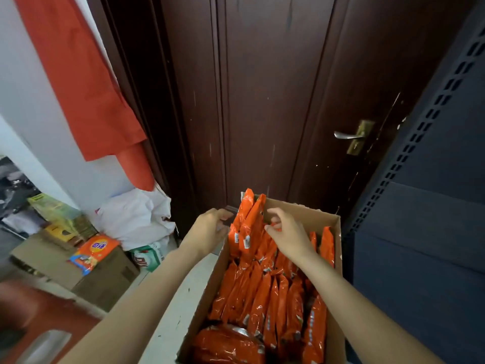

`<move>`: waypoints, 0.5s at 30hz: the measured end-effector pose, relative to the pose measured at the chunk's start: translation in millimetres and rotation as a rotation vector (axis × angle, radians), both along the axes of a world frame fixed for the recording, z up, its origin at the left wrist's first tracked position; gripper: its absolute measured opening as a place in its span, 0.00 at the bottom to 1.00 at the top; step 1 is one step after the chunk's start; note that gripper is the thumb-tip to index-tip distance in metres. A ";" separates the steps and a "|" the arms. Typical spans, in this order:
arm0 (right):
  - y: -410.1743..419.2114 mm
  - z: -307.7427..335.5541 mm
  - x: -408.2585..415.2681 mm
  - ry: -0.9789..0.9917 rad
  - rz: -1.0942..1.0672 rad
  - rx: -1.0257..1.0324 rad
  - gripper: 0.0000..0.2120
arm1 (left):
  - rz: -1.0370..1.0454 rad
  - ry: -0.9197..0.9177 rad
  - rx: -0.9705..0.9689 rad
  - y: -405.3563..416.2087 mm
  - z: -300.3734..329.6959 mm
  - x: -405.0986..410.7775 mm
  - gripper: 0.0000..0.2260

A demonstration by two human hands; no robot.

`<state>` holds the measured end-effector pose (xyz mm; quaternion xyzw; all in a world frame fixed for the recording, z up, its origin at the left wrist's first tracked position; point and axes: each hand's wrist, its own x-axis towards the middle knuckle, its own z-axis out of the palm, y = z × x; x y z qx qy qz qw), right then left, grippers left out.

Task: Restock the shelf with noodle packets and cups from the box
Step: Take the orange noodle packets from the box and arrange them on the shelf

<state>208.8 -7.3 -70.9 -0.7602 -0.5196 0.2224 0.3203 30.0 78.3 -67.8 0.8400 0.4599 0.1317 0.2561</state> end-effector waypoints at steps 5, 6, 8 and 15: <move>24.8 -12.6 -3.2 0.024 0.029 -0.104 0.21 | -0.025 0.037 -0.040 12.8 -4.3 9.2 0.18; 28.1 -13.5 -4.3 0.031 0.028 -0.118 0.21 | -0.035 0.040 -0.054 13.4 -4.0 12.0 0.18; 34.1 -16.0 -7.4 0.040 0.027 -0.149 0.23 | -0.057 0.052 -0.079 16.1 -4.9 17.0 0.19; 50.6 -15.0 -16.8 0.019 -0.034 -0.200 0.07 | -0.142 0.114 -0.017 26.1 -15.4 23.3 0.07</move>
